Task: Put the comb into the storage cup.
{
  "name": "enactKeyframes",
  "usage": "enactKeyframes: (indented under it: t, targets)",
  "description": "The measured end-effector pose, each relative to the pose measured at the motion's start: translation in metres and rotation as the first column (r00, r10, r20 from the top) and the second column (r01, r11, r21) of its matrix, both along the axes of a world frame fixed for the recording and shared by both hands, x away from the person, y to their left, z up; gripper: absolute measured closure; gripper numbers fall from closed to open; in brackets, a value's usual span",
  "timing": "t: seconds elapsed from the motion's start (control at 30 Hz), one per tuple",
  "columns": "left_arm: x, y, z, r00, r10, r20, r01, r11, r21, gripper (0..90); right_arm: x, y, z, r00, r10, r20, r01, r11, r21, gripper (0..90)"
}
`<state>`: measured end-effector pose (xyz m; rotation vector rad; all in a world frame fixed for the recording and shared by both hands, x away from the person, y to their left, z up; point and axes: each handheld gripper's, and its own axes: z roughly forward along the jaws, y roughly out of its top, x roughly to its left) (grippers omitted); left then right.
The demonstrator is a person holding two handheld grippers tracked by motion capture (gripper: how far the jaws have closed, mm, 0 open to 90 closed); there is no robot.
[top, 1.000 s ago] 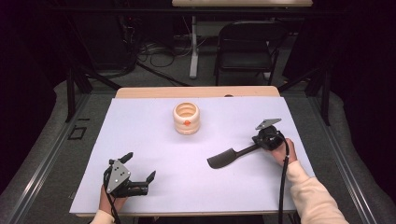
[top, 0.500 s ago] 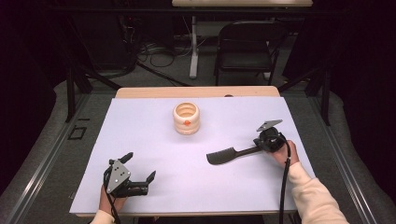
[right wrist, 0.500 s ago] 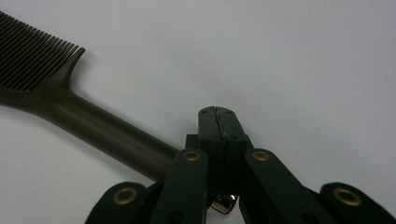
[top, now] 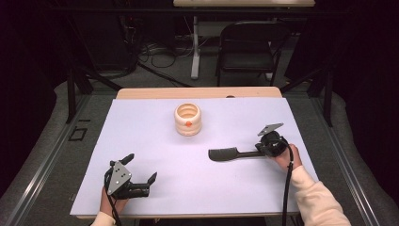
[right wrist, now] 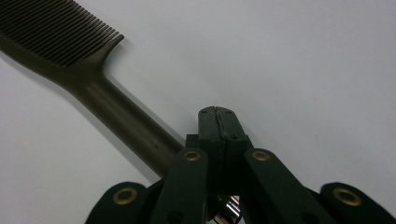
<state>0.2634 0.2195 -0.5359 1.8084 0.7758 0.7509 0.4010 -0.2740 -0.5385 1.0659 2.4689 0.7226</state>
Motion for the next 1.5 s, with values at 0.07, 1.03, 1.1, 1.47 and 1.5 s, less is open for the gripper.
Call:
enactKeyframes:
  t: [0.07, 1.03, 1.1, 1.47, 1.5]
  targets:
    - [0.0, 0.0, 0.0, 1.0, -0.002, 0.001, 0.002, 1.0, -0.001, 0.1, -0.001, 0.0, 0.0, 1.0, -0.003, -0.004, 0.003, 1.0, -0.001, 90.0]
    - [0.0, 0.0, 0.0, 1.0, -0.002, 0.001, 0.002, 1.0, 0.002, 0.1, -0.021, 0.005, 0.001, 0.9988, 0.036, -0.032, -0.036, 0.999, -0.015, 90.0]
    - [0.0, 0.0, 0.0, 1.0, -0.001, 0.001, 0.001, 1.0, 0.003, 0.1, -0.021, 0.005, 0.001, 0.9985, 0.043, -0.033, -0.044, 0.999, -0.02, 90.0]
    - [0.0, 0.0, 0.0, 1.0, -0.001, 0.0, 0.001, 1.0, 0.003, 0.1, -0.026, 0.008, 0.001, 0.9982, 0.049, -0.033, -0.05, 0.999, -0.015, 90.0]
    - [0.0, 0.0, 0.0, 1.0, -0.002, 0.001, 0.002, 1.0, 0.003, 0.1, -0.026, 0.008, 0.002, 0.9976, 0.055, -0.042, -0.055, 0.998, -0.022, 90.0]
